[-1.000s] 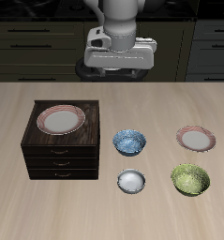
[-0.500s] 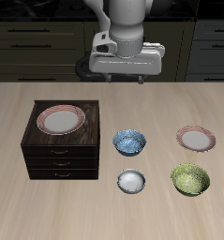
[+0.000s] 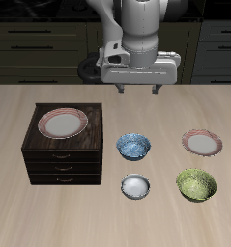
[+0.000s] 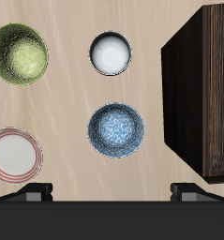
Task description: Place the blue bowl onto the plate that is on the left side of the table
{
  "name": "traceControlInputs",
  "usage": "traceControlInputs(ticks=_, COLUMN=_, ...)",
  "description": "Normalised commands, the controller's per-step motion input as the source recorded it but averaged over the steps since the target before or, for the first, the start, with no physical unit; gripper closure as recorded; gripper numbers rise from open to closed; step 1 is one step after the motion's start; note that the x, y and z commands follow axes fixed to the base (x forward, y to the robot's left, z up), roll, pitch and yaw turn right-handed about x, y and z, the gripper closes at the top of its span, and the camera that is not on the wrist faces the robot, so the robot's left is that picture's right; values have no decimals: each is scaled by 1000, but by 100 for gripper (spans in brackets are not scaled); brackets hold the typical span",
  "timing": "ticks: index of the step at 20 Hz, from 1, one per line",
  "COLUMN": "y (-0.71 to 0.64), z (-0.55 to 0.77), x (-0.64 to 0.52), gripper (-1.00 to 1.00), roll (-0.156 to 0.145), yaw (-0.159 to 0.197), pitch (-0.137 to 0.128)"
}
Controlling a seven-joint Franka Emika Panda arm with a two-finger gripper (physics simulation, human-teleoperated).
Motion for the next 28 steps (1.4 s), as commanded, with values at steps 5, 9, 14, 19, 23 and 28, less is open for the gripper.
traceControlInputs(ticks=5, y=171, z=-124, x=150, gripper=-100, roll=6, yaw=4, pitch=-4)
traceControlInputs(ticks=9, y=146, z=-259, x=95, gripper=-100, roll=16, yaw=13, pitch=23)
traceControlInputs(ticks=14, y=77, z=-376, x=76, gripper=-100, roll=13, yaw=8, pitch=38)
traceControlInputs(ticks=19, y=142, z=-374, x=9, gripper=-100, roll=20, yaw=-12, pitch=30)
traceControlInputs(ticks=23, y=146, z=-359, x=-29, gripper=-100, roll=18, yaw=5, pitch=27)
traceControlInputs(ticks=28, y=85, z=-341, x=11, gripper=-100, roll=7, yaw=25, pitch=22)
